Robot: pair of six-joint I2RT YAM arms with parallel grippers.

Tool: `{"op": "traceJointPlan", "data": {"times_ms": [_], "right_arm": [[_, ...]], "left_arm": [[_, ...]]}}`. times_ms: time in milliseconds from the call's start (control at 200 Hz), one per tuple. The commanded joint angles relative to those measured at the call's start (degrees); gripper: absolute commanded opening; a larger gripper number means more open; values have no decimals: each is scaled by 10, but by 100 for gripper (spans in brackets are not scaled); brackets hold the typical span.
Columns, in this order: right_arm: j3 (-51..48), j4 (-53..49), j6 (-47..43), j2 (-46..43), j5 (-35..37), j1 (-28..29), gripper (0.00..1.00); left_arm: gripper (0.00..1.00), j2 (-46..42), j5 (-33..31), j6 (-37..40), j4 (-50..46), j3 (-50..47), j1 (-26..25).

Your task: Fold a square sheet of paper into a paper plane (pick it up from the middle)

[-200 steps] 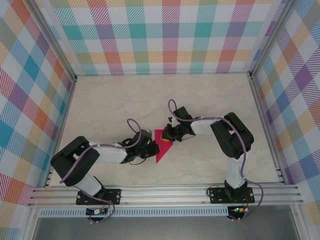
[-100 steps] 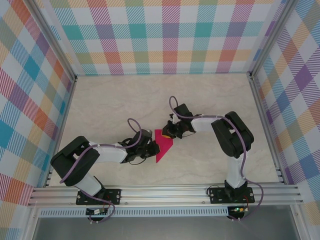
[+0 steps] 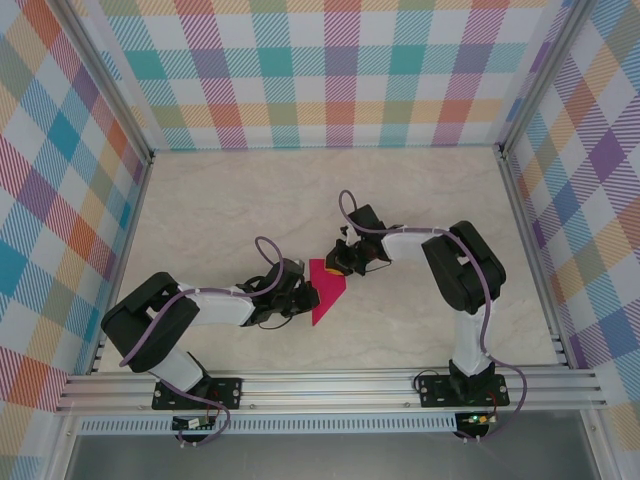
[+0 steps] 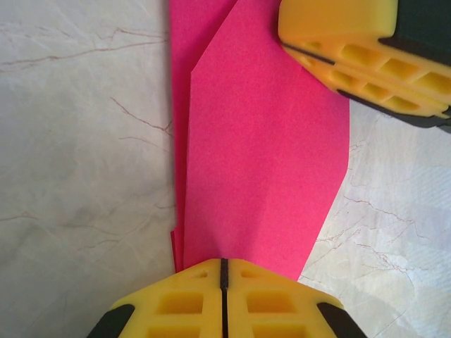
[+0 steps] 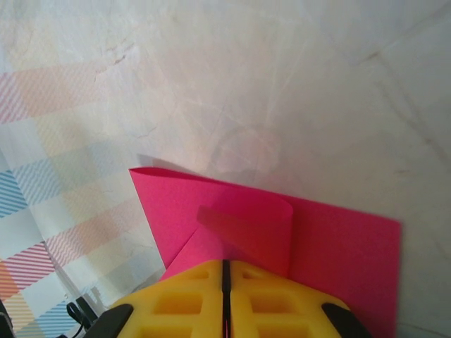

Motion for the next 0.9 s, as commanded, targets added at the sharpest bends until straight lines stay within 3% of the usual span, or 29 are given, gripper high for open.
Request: {"op": "traceJointPlan", "data": {"times_ms": [0,365,895], "right_arm": [[25,-19,-22,6,31,-8,9],[15,-20,-23,57,56,-14,9],[12,-14,-32,23,78,-52,9]], "left_arm": [[7,36,-27,14,-141,-29,3],[7,36,-26,14,-143,-33,3],[7,46,-20,53,-169,-13,3]]}}
